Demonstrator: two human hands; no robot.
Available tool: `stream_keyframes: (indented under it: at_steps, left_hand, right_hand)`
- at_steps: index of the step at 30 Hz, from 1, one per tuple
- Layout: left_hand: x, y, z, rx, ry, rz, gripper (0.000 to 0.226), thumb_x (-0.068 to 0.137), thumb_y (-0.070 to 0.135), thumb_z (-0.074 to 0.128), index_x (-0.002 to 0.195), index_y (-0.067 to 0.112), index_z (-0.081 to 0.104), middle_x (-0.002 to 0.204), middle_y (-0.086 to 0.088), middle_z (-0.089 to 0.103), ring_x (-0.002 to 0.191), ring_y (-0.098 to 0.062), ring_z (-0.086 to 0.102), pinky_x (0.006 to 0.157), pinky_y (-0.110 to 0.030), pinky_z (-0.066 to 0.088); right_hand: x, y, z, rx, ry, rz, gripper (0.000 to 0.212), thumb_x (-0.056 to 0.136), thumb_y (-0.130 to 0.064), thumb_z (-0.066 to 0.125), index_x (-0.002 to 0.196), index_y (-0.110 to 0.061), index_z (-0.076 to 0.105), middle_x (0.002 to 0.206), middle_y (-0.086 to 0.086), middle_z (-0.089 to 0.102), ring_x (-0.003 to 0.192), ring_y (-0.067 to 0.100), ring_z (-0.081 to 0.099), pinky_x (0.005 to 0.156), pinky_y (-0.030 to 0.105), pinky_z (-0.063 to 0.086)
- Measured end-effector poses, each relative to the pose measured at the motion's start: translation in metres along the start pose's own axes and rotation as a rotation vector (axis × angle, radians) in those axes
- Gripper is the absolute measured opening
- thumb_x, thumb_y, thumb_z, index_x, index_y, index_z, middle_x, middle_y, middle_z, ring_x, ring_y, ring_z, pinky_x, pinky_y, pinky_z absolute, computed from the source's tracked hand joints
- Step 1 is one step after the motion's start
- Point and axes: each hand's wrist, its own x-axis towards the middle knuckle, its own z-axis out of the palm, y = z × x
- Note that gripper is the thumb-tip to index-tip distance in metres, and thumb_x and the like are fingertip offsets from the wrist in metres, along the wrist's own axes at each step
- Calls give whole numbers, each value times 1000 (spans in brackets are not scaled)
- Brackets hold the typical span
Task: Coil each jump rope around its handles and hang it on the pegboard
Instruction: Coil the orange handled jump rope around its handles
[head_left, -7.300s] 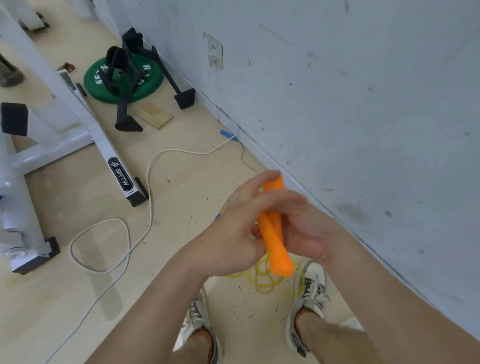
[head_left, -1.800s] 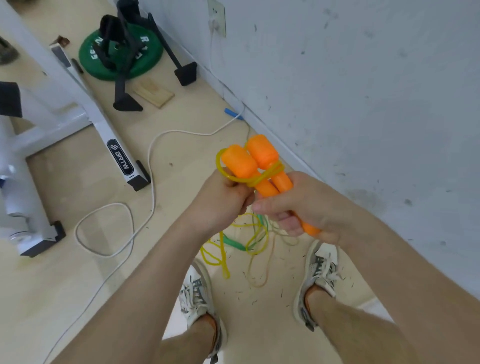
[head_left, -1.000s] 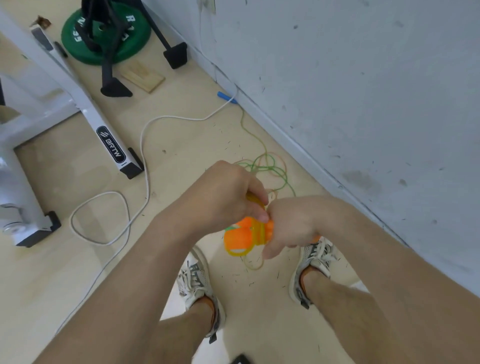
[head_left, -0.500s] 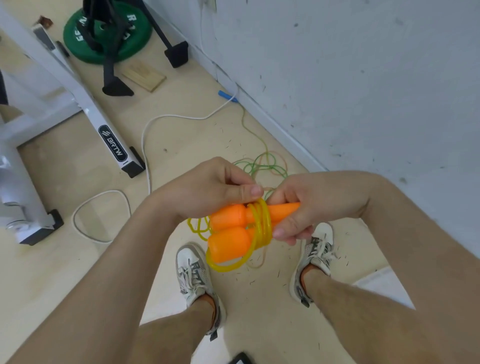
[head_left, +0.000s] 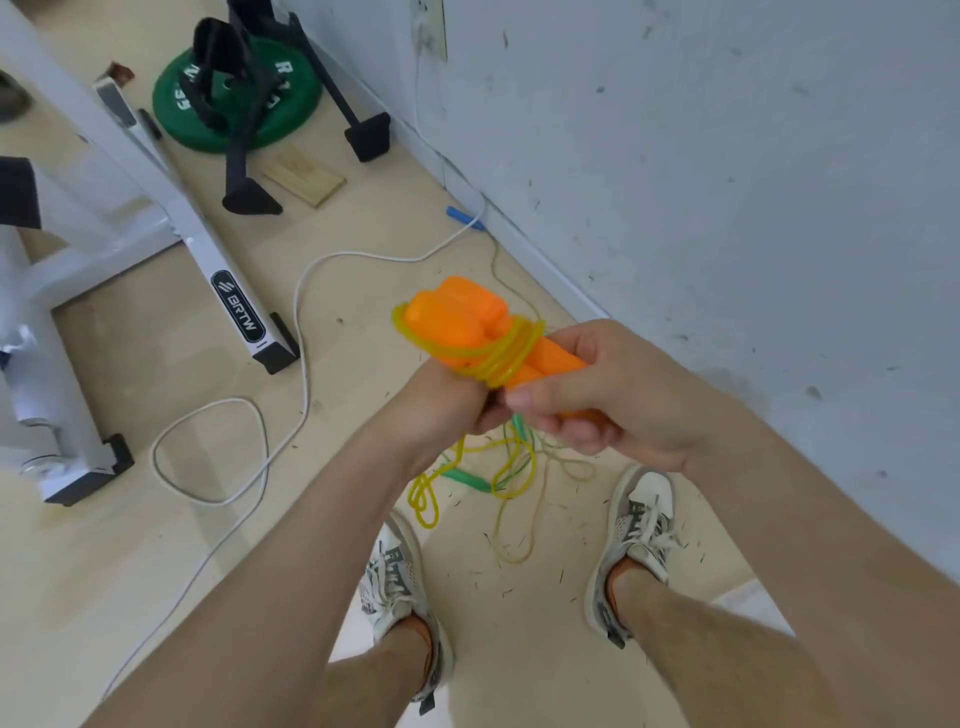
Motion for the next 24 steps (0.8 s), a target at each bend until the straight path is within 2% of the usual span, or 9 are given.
stream_keyframes:
  at_steps: [3, 5, 6, 8, 11, 15, 18, 21, 24]
  left_hand:
    - [3, -5, 4, 439, 78, 61, 23, 99, 20, 43, 82, 22, 59, 60, 7, 50, 52, -6, 43, 54, -27, 35]
    - [2, -11, 6, 844, 116, 152, 18, 100, 26, 42, 101, 18, 58, 79, 3, 63, 74, -16, 58, 66, -35, 44]
    - [1, -11, 6, 954, 134, 168, 21, 100, 29, 42, 104, 18, 59, 86, -1, 66, 82, -24, 60, 70, -39, 45]
    - [0, -6, 4, 1028, 174, 151, 26, 99, 35, 42, 99, 19, 62, 85, -3, 67, 85, -29, 59, 70, -40, 45]
    - [-2, 0, 6, 1089, 176, 147, 34, 99, 41, 40, 92, 17, 63, 83, -4, 67, 84, -29, 59, 72, -40, 46]
    - [-6, 4, 17, 1212, 123, 189, 31, 100, 38, 38, 90, 17, 57, 85, -5, 63, 86, -29, 57, 67, -35, 37]
    - [-7, 7, 18, 1286, 105, 264, 27, 99, 35, 41, 96, 18, 61, 89, -3, 60, 88, -26, 56, 66, -32, 33]
    - [-5, 11, 8, 1194, 129, 356, 20, 94, 36, 53, 103, 26, 68, 94, 2, 62, 95, -20, 58, 73, -31, 38]
    - [-5, 11, -6, 1046, 149, 339, 18, 86, 34, 66, 101, 27, 73, 98, 6, 71, 96, -14, 60, 82, -30, 44]
  right_hand:
    - [4, -2, -7, 87, 260, 49, 13, 86, -2, 63, 75, -7, 58, 57, 5, 49, 39, 9, 31, 37, 17, 18]
    - [4, -2, -8, -56, 367, 102, 16, 83, -1, 64, 71, -8, 57, 56, 5, 48, 39, 11, 31, 38, 19, 19]
    - [4, 0, -8, -140, 407, 123, 17, 81, -1, 65, 68, -8, 56, 55, 6, 49, 40, 12, 32, 39, 20, 20]
    - [5, 3, -7, -251, 479, 146, 20, 78, -3, 67, 65, -10, 54, 54, 6, 51, 40, 14, 35, 40, 21, 24]
    - [8, 7, -8, -466, 604, 130, 19, 76, -8, 67, 64, -11, 53, 56, 5, 51, 43, 15, 41, 44, 22, 30]
    - [12, 17, -5, -895, 691, 118, 26, 80, -12, 59, 62, -14, 42, 59, 1, 45, 51, 16, 42, 47, 27, 25]
    - [14, 22, -3, -1114, 593, 220, 23, 83, -8, 53, 66, -17, 39, 66, 0, 44, 55, 12, 39, 48, 28, 29]
    - [15, 29, 2, -1157, 348, 370, 19, 82, -7, 51, 67, -15, 43, 67, 3, 49, 56, 16, 45, 46, 26, 33]
    - [16, 36, 13, -1250, 68, 377, 21, 82, -7, 53, 64, -13, 45, 63, 4, 47, 53, 17, 45, 47, 26, 33]
